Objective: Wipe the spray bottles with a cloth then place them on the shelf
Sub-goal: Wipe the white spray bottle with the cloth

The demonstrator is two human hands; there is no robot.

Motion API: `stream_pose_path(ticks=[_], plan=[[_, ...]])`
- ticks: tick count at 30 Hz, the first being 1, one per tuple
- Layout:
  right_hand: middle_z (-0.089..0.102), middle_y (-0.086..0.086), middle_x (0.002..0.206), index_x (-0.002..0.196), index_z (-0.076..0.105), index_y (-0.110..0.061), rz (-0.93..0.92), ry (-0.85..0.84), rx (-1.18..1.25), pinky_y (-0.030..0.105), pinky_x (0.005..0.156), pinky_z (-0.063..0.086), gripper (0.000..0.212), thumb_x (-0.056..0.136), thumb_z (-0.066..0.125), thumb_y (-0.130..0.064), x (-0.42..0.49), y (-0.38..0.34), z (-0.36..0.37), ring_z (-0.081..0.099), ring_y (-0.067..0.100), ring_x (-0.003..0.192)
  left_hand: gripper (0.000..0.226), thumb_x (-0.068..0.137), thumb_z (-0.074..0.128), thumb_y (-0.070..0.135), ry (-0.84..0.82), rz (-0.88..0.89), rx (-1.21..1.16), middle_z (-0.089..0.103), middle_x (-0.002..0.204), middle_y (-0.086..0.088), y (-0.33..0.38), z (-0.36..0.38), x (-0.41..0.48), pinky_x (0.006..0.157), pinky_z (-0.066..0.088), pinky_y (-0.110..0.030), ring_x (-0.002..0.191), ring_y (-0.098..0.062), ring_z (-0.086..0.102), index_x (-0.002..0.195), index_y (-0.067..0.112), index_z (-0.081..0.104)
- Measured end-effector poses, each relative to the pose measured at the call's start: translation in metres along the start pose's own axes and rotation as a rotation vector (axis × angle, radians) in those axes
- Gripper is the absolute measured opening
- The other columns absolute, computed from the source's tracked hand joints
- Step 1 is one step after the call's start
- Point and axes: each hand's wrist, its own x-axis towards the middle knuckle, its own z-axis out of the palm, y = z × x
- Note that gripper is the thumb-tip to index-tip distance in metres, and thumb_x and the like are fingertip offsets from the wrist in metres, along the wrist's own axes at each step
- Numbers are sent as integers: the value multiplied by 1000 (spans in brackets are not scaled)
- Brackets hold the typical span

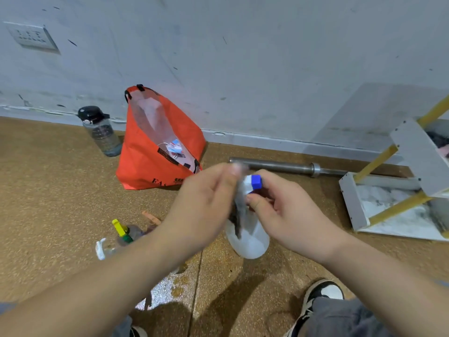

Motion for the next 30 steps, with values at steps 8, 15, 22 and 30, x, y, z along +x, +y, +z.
stream_pose_path(ticks=[8, 15, 22, 30], plan=[[75, -2, 100, 113, 67, -14, 127, 104, 204, 43, 80, 61, 12, 103, 60, -15, -4, -8, 4, 71, 18, 91, 44, 111, 39, 43, -46, -216, -230, 71, 83, 16, -18, -13, 11, 81, 49, -28, 78, -3, 63, 84, 30, 71], [75, 7, 105, 122, 67, -17, 238, 99, 403, 38, 84, 61, 23, 104, 57, -9, 9, -4, -1, 72, 25, 94, 43, 112, 35, 40, 87, -109, -90, 72, 100, -8, -9, 2, 3, 89, 53, -43, 97, -24, 66, 108, 12, 67], [77, 9, 103, 116, 65, -10, 186, 53, 473, 39, 85, 62, 15, 106, 55, -11, 0, -9, 13, 74, 23, 99, 37, 105, 47, 40, -187, 399, 408, 62, 100, 3, -9, -16, 18, 81, 48, -37, 90, -20, 58, 120, 12, 66], [74, 16, 105, 116, 70, -17, 277, 144, 414, 43, 84, 59, 18, 103, 59, -11, 5, -7, -2, 66, 19, 85, 30, 106, 42, 42, -162, 70, 132, 64, 89, 1, -23, -15, 10, 77, 48, -39, 82, -12, 60, 111, 15, 55]])
